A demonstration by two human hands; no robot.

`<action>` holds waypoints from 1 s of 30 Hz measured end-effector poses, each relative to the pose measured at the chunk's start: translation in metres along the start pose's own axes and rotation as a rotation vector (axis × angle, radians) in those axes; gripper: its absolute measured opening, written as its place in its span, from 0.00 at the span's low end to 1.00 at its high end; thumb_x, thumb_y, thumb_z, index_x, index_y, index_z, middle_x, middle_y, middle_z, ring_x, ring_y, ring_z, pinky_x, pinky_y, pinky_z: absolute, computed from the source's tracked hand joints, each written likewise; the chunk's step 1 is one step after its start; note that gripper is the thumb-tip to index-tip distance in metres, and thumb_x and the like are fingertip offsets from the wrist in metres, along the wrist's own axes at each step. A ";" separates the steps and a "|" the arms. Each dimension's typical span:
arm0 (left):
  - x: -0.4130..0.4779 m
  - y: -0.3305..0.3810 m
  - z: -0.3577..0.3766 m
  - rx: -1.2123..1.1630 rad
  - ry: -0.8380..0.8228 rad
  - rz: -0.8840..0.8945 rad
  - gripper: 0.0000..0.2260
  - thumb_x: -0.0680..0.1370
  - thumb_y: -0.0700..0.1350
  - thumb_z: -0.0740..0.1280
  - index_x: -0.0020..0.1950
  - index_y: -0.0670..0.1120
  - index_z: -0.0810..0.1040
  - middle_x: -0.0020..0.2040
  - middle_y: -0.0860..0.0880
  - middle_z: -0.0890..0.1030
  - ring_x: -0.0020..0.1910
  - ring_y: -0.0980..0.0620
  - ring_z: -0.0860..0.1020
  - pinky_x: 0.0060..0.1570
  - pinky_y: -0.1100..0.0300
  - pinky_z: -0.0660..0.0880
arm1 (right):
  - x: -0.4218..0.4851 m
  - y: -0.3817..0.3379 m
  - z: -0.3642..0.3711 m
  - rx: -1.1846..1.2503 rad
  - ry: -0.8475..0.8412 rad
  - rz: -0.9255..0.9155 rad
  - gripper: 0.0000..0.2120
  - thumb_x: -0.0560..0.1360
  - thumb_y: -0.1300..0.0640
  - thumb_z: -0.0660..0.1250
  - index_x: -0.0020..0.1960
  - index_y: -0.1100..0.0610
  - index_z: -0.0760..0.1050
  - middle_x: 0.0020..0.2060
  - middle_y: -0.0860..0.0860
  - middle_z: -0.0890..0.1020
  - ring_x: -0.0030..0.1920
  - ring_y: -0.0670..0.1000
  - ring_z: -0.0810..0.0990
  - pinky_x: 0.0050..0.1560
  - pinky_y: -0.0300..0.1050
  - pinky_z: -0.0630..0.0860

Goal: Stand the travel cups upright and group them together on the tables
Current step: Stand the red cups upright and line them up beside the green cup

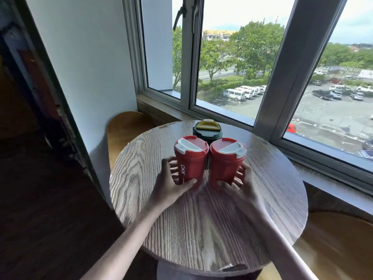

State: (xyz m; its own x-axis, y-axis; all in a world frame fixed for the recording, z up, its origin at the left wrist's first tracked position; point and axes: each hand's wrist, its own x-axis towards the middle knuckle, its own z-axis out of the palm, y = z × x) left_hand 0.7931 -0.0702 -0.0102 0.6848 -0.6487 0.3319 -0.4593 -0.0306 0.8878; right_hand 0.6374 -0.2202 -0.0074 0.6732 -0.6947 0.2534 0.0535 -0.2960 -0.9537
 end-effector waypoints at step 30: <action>-0.013 -0.006 -0.020 0.106 -0.077 -0.061 0.44 0.64 0.66 0.70 0.72 0.52 0.54 0.71 0.48 0.65 0.67 0.55 0.69 0.63 0.61 0.68 | -0.003 -0.025 -0.030 -0.014 0.116 0.029 0.40 0.61 0.38 0.67 0.69 0.50 0.60 0.61 0.52 0.73 0.61 0.49 0.74 0.61 0.49 0.73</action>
State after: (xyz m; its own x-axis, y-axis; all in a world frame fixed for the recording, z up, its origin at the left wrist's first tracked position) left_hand 0.7984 -0.0468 -0.0140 0.6694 -0.6998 0.2495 -0.4781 -0.1487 0.8656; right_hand 0.6122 -0.2303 0.0204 0.5842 -0.7742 0.2435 0.0241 -0.2833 -0.9587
